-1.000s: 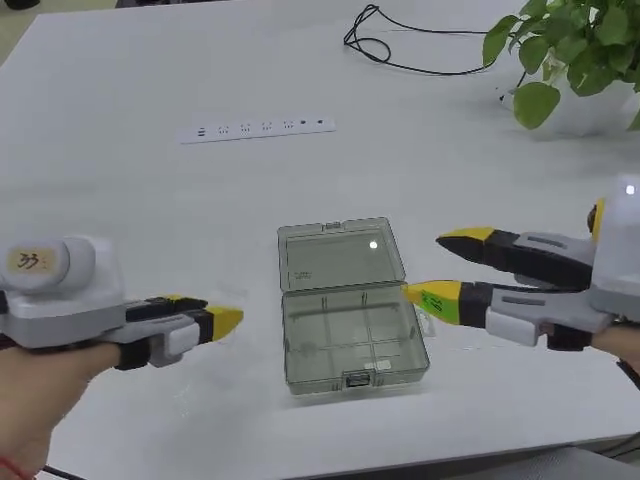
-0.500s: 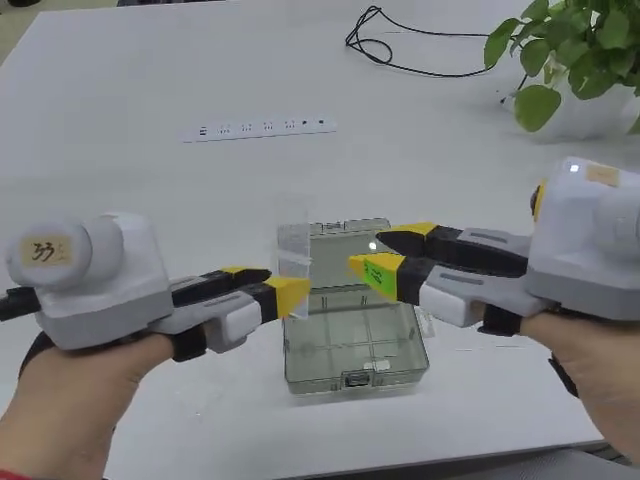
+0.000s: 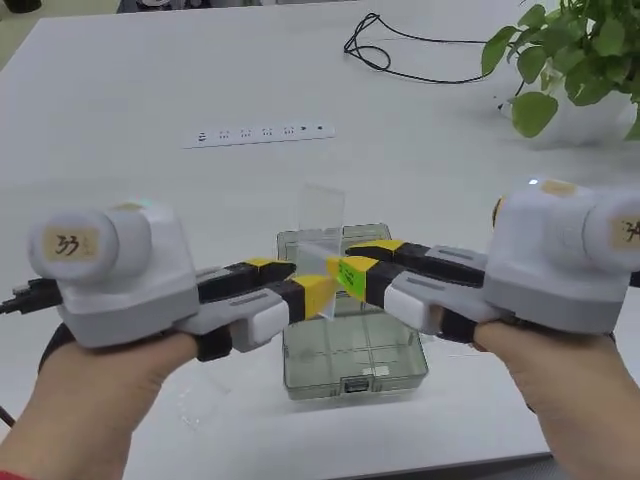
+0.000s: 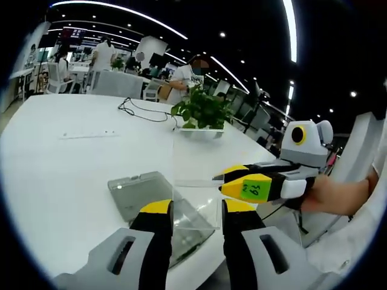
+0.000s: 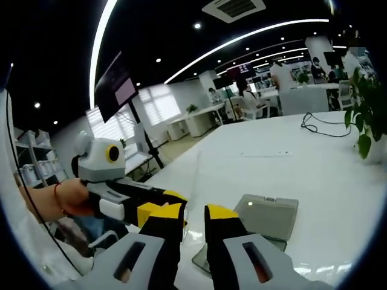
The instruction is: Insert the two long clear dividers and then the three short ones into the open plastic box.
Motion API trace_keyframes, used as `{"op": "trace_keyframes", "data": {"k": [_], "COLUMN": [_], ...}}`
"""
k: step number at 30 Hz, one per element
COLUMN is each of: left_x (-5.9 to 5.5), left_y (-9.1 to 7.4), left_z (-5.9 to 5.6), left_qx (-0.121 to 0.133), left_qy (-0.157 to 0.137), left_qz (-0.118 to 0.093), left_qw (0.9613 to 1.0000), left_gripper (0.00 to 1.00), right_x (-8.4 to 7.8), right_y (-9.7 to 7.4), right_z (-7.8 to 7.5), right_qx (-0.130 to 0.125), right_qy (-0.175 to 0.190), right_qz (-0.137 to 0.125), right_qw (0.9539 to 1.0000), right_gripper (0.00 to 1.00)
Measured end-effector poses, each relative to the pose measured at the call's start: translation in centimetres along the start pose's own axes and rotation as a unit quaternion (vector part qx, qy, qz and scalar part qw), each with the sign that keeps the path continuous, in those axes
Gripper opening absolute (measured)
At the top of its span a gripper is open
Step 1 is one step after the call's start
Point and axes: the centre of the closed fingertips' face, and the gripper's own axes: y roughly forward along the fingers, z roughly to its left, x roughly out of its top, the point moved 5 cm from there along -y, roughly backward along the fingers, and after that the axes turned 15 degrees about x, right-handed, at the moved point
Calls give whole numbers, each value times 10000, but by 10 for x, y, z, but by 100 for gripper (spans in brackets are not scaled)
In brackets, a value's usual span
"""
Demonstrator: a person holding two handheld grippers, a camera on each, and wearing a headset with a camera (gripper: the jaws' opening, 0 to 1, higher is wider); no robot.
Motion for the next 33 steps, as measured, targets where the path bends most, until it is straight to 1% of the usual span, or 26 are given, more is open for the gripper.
{"op": "trace_keyframes", "data": {"k": [2,3,5,6,8,11,15,18,22,23,24,26,31,33], "left_x": [0,1,1,1,2,2,0,-1,2,2,2,2,4,3], "left_y": [1,1,1,1,1,0,0,0,-2,-2,-2,-3,-7,-9], "left_z": [0,0,1,1,1,-1,-5,-6,-4,-4,-4,-4,-1,0], "left_qx": [16,19,24,30,18,11,-45,-67,-96,-108,-116,-146,-166,-160], "left_qy": [45,51,64,55,3,46,110,136,132,146,167,231,277,306], "left_qz": [-9,-35,-25,-56,-69,-84,-27,-25,-80,-80,-80,-84,-142,-135], "left_qw": [10000,10000,10000,10000,10000,10000,9999,9999,9998,9998,9998,9996,9994,9993], "left_gripper": [30,30,30,30,30,31,32,34,33,33,33,32,34,35], "right_x": [0,0,-1,0,1,2,3,4,6,7,8,9,13,15], "right_y": [2,3,5,4,4,4,5,6,5,5,4,4,1,0], "right_z": [1,1,2,1,1,1,2,3,2,2,3,4,3,3], "right_qx": [30,-14,-8,-73,-61,-84,-109,-139,-132,-121,-115,-105,-112,-122], "right_qy": [108,192,258,256,338,331,394,362,435,440,528,529,572,581], "right_qz": [-27,-69,-67,-111,-157,-163,-186,-120,-123,-134,-173,-184,-211,-218], "right_qw": [9999,9998,9996,9996,9993,9993,9990,9992,9989,9989,9984,9984,9981,9980], "right_gripper": [7,7,7,6,6,6,6,6,5,5,4,4,4,4]}}
